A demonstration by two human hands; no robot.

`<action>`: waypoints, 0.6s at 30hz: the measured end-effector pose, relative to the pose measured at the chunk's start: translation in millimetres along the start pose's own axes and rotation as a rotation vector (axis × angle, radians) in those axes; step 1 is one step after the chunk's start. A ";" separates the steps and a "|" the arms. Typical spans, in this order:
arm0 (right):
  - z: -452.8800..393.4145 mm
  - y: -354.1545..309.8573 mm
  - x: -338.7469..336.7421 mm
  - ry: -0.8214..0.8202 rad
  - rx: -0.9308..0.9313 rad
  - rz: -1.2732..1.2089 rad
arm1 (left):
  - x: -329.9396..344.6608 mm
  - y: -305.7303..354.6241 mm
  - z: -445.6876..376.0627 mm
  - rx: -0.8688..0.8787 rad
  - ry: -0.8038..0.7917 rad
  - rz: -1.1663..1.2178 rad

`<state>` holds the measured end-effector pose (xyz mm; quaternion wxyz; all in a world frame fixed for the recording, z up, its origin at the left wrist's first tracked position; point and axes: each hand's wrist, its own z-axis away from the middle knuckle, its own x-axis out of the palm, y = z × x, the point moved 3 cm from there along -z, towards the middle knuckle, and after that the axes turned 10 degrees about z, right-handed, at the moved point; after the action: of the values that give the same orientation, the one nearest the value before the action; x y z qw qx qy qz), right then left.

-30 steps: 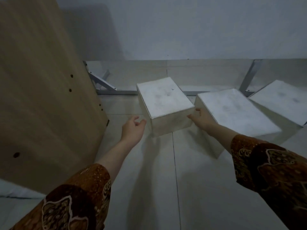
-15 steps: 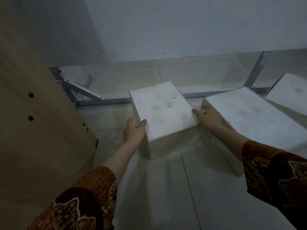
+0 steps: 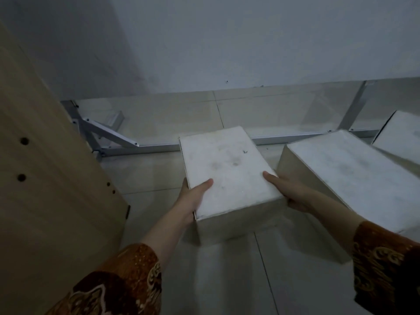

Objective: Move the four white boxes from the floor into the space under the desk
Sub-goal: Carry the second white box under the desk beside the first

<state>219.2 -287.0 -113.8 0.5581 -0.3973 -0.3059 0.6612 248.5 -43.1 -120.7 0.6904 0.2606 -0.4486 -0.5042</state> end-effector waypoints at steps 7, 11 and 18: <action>70.3 -9.3 -1.8 0.091 -0.100 -0.078 | 3.2 20.6 67.8 0.014 -0.084 -0.028; 125.2 -30.5 1.2 0.071 -0.106 -0.118 | 8.3 41.9 135.2 0.059 -0.094 -0.076; 220.0 -27.1 17.9 -0.130 -0.043 -0.166 | -3.0 34.5 247.5 0.062 -0.008 -0.171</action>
<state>40.8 -255.7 15.3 0.5813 -0.3389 -0.3872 0.6304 45.8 -5.2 20.6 0.6345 0.3171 -0.4429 -0.5483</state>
